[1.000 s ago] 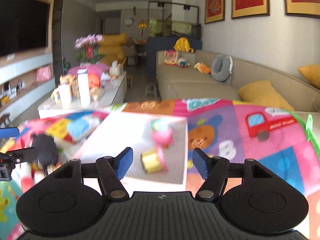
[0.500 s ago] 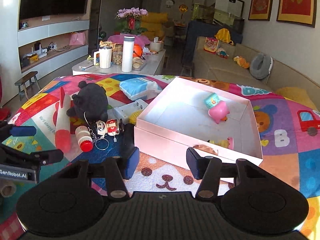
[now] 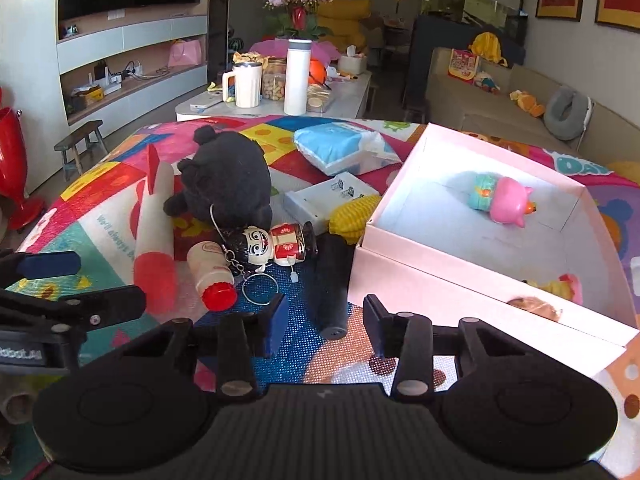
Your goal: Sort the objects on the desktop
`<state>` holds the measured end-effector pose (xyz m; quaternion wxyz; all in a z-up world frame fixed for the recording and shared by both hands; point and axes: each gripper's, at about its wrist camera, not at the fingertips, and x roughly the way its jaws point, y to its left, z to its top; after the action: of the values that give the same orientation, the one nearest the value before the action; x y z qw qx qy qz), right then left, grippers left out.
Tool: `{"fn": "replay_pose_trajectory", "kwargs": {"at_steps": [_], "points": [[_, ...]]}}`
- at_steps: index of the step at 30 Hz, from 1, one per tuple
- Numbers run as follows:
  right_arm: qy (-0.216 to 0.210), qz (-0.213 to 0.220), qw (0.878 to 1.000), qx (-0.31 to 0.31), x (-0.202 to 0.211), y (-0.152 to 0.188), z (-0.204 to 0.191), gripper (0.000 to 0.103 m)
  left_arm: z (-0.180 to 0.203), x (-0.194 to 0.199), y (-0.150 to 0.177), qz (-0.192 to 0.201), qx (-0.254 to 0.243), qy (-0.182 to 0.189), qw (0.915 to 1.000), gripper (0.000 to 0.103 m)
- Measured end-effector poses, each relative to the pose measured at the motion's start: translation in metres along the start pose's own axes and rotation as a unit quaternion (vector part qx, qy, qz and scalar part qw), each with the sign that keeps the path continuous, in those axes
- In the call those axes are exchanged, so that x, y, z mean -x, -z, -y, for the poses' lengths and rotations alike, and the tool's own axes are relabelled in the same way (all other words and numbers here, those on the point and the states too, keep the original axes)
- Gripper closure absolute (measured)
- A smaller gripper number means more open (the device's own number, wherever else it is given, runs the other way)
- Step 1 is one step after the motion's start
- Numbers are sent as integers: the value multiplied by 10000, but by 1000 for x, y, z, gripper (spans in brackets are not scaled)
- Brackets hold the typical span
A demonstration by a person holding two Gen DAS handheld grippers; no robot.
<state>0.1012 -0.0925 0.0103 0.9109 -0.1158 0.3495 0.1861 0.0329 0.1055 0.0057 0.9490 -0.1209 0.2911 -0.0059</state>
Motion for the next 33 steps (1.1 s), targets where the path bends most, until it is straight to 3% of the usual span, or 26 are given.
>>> {"fn": "replay_pose_trajectory", "kwargs": {"at_steps": [2, 3, 11, 13, 16, 19, 21, 23, 29, 31, 32, 33], "points": [[-14, 7, 10000, -84, -2, 2, 0, 75, 0, 1, 0, 2, -12, -2, 10000, 1], [33, -9, 10000, -74, 1, 2, 0, 85, 1, 1, 0, -3, -15, 1, 10000, 1], [-111, -27, 9999, -126, 60, 38, 24, 87, 6, 2, 0, 51, -136, 60, 9999, 1], [98, -20, 9999, -140, 73, 49, 35, 87, 10, 3, 1, 99, -255, 50, 9996, 1], [893, 53, 9957, -244, 83, 64, 56, 86, 16, 5, 1, 167, -418, 38, 9990, 1], [1168, -5, 9907, -697, 84, 73, 80, 77, 23, 8, 0, 274, -650, 38, 9975, 1], [1168, 18, 9878, -1026, 86, 79, 90, 48, 32, 10, -1, 390, -939, 57, 9948, 1], [1077, 73, 9869, -1197, 87, 86, 91, 37, 43, 11, -2, 471, -1307, 116, 9902, 1], [724, 115, 9887, -1306, 86, 97, 75, 28, 74, -5, -12, 418, -2386, 94, 9702, 3], [716, 160, 9893, -1260, 87, 101, 71, 24, 82, -12, -13, 341, -2710, 94, 9619, 20], [733, 183, 9896, -1220, 87, 103, 69, 21, 85, -16, -14, 250, -2810, 121, 9593, 34], [748, 210, 9898, -1196, 87, 104, 67, 19, 87, -21, -14, 143, -2876, 137, 9575, 35]]}}
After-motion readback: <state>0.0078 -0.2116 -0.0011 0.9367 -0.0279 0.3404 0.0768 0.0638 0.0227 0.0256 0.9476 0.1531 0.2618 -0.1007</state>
